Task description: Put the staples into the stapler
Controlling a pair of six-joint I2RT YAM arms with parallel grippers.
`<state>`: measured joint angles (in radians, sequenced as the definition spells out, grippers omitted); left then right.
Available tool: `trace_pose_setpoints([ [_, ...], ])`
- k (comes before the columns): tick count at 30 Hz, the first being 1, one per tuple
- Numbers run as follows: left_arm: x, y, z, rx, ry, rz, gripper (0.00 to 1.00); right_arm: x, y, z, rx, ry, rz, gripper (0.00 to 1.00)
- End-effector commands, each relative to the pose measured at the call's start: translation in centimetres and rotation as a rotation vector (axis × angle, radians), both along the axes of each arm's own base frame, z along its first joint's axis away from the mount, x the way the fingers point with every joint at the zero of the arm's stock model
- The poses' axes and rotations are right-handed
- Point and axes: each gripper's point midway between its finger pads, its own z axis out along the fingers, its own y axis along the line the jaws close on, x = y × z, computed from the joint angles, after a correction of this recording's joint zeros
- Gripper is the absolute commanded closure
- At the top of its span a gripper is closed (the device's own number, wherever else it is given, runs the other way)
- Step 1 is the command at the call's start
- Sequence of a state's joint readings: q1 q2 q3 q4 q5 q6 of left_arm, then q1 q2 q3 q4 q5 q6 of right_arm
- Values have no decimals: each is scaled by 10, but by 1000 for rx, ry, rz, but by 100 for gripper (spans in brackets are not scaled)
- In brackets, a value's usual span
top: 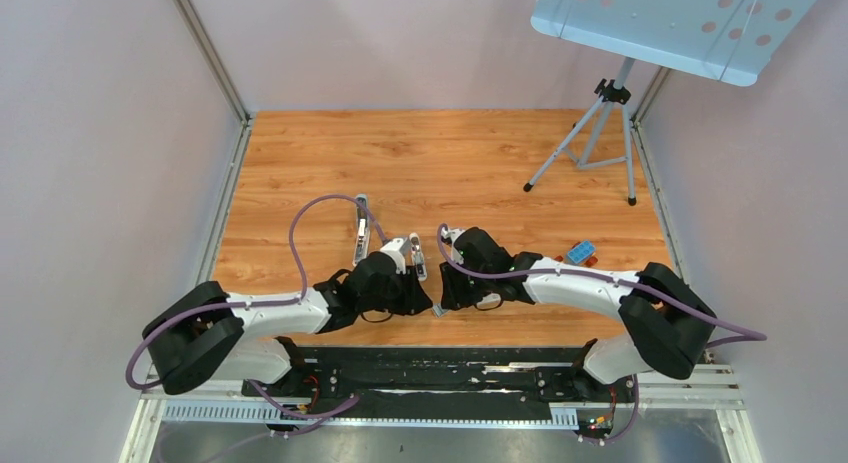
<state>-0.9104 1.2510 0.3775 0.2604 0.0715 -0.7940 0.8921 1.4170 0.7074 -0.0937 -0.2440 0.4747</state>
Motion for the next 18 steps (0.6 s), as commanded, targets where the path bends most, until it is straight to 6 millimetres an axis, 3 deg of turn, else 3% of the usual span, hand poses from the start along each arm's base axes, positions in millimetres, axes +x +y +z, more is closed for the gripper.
trace_pose_setpoints([
  [1,3,-5,-2,-10,-11,16,66,-2,7,1,11,-5,30,69],
  [18,2,-13,-24,24,23,22,69,-1,10,-8,-3,8,44,68],
])
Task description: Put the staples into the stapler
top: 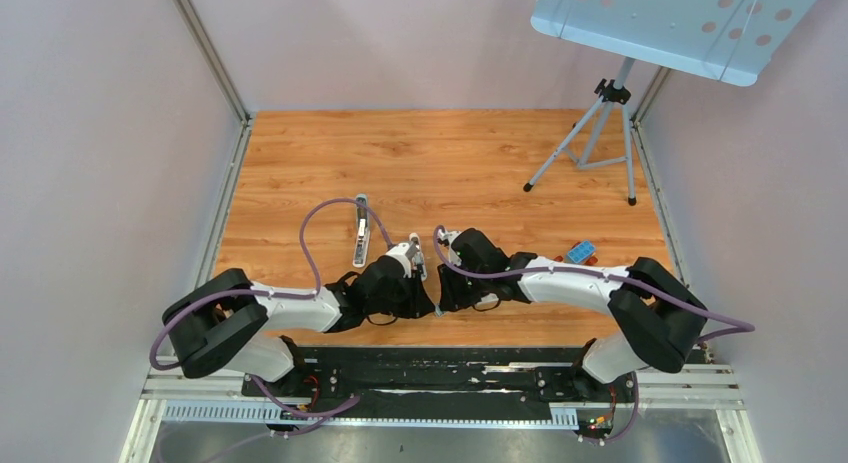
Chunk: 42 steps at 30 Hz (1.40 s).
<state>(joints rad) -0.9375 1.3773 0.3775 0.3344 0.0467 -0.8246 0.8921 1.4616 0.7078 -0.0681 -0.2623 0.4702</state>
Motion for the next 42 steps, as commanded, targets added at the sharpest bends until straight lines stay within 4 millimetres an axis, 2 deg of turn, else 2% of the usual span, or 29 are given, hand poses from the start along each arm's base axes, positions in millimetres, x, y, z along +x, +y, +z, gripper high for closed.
trace_pose_setpoints([
  [1,5,-8,1,-15,-19,10,70,0,7,1,3,-11,29,68],
  [10,6,-7,-2,-10,-18,21,72,0,5,-6,-15,-8,32,68],
  [19,7,-12,2,-29,-23,18,66,0,2,-8,-24,-11,29,69],
  [29,3,-10,-12,9,8,18,73,0,0,-10,-39,-10,20,69],
  [42,3,-10,-13,31,12,19,78,0,3,-9,-32,3,20,70],
])
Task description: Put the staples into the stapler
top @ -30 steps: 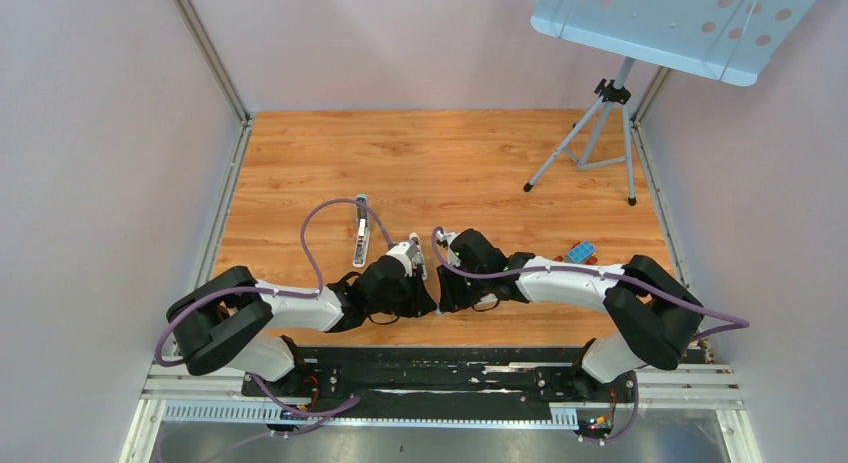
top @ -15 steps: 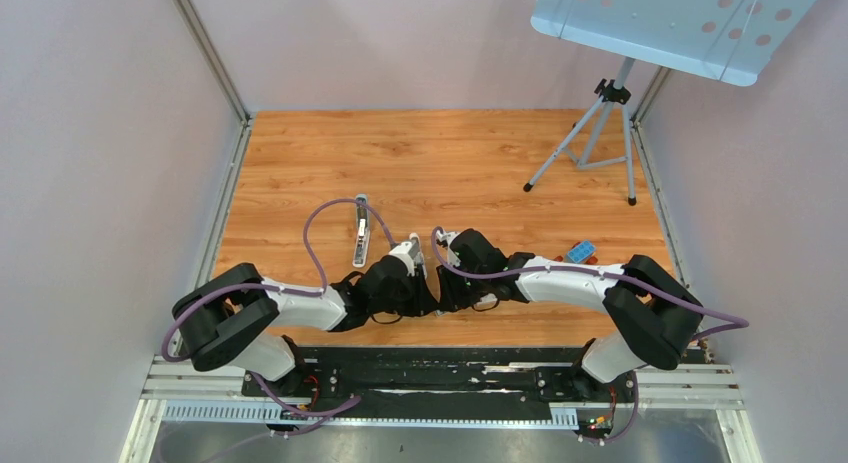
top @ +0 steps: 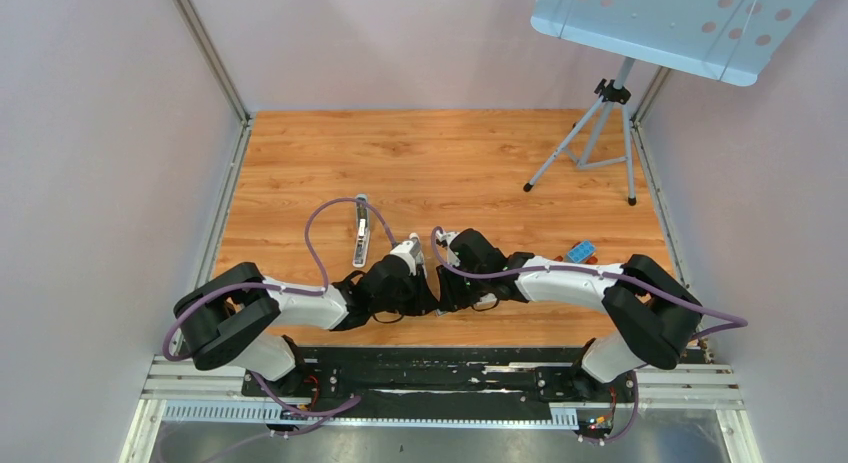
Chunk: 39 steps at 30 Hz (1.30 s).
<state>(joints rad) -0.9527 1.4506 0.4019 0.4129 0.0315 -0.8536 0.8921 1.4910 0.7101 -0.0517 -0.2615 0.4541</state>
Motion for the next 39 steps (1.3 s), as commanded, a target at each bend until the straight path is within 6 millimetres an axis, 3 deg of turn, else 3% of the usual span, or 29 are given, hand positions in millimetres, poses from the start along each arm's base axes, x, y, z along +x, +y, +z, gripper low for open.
trace_pose_setpoints([
  [1,-4,5,-13,64,19,5,78,-1,3,0,-13,4,8,70],
  [12,-4,5,-14,71,19,2,79,7,0,16,12,-58,-31,72],
  [23,-4,5,-13,69,20,4,79,9,-7,9,-42,-50,-54,72],
  [39,-4,4,-12,63,23,6,79,2,2,-2,-35,-8,-43,73],
])
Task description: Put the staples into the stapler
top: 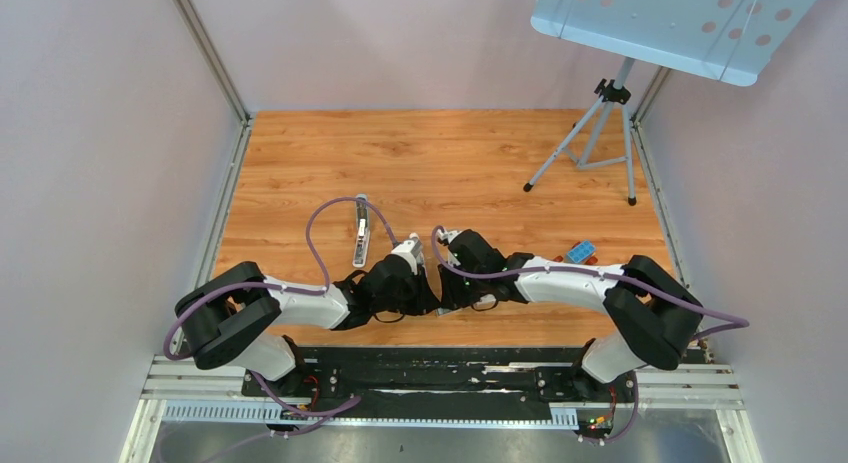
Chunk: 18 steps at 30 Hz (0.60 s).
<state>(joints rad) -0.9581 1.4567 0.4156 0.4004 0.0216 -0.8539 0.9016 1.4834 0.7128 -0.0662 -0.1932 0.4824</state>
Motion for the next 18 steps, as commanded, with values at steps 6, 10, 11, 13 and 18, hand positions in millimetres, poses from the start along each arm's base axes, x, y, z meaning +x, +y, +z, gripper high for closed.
trace_pose_setpoints([
  [6,-6,6,-13,59,26,3,79,-5,12,0,12,17,19,74],
  [10,-6,7,-14,59,28,4,79,-4,13,2,24,11,15,76],
  [11,-6,7,-15,61,30,3,79,-4,13,3,26,7,12,76],
  [13,-6,7,-14,60,29,4,79,-3,13,4,30,2,8,76],
  [18,-6,7,-14,60,29,4,79,-2,11,9,49,-17,-5,76],
])
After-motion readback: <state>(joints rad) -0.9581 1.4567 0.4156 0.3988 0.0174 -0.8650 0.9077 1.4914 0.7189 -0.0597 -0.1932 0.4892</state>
